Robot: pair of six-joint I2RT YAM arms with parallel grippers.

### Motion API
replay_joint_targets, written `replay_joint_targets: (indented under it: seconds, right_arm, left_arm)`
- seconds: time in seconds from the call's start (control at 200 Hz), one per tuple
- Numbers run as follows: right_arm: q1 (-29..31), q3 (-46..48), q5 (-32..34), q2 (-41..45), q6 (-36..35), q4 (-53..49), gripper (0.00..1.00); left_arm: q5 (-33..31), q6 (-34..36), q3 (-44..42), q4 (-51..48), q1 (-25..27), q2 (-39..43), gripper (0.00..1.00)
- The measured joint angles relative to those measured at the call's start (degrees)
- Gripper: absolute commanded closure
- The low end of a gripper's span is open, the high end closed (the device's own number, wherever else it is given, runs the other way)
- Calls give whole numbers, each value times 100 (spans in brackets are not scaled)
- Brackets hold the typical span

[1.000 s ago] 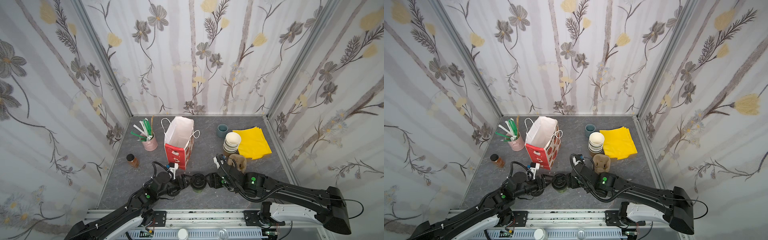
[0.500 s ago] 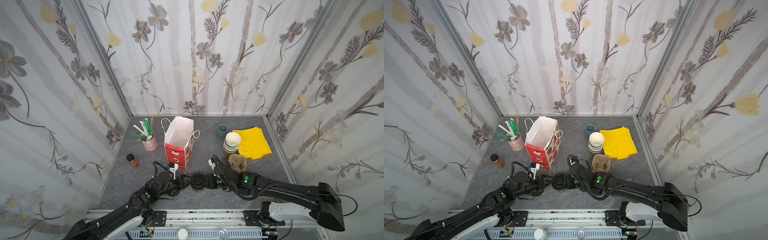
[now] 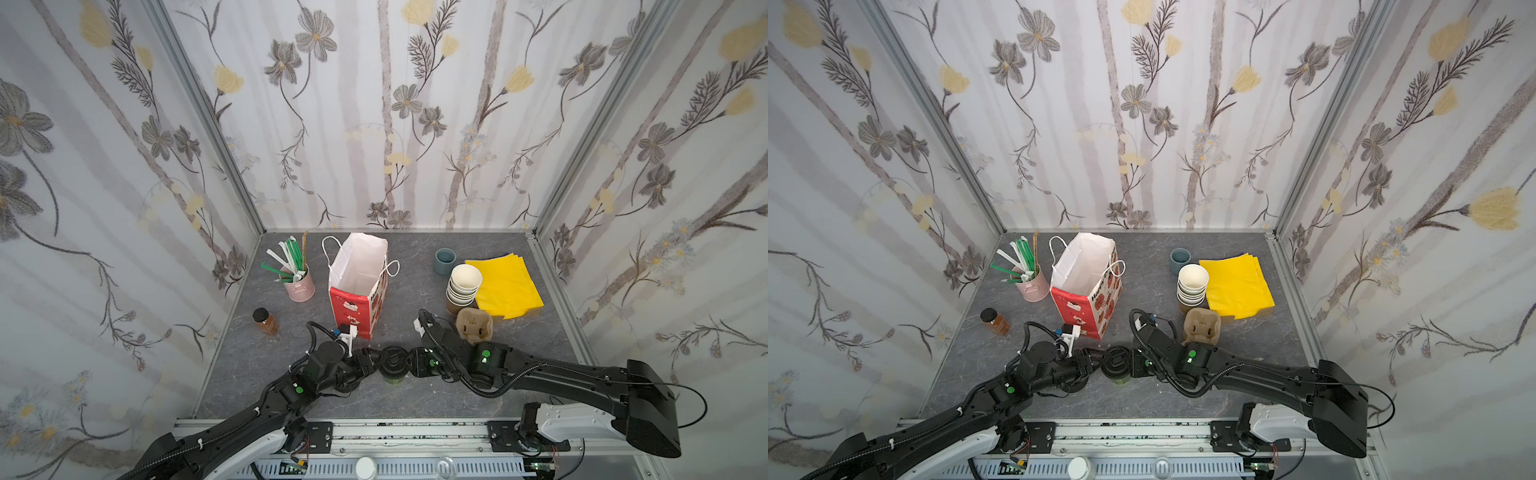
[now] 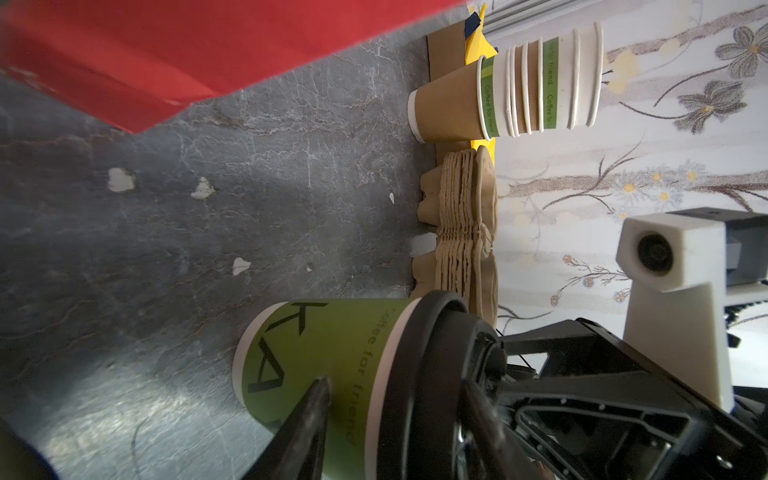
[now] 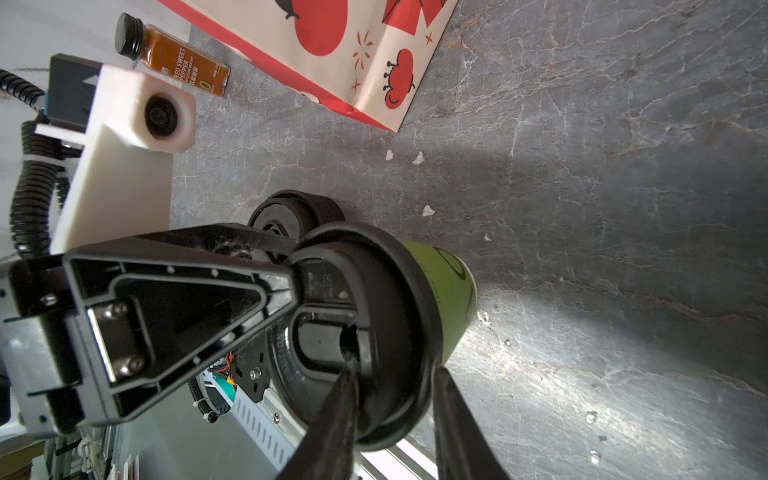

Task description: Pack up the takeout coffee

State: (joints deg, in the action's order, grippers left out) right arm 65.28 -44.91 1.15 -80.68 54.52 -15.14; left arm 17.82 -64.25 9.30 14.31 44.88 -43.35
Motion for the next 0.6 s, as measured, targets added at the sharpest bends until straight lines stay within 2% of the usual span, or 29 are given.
replay_joint_targets:
  seconds: [0.09,0.235,0.31,0.405,0.605]
  right_arm:
    - [0,-31,37,-31,-2,-13,67]
    - [2,-55,33,94,-20,-138,51]
    - [2,-55,55,372,-83,-173,48]
    - [-17,-15,149,732,-85,-160,50]
    - [-181,756,219,1075,234,-144,62]
  left_arm:
    - [-24,0,-24,42,0,2,52]
    - [-2,0,-50,85,0,31,52]
    - [-2,-2,-63,87,0,61,52]
    - [-2,-2,-63,85,0,68,52]
    - [-2,-2,-63,85,0,68,52]
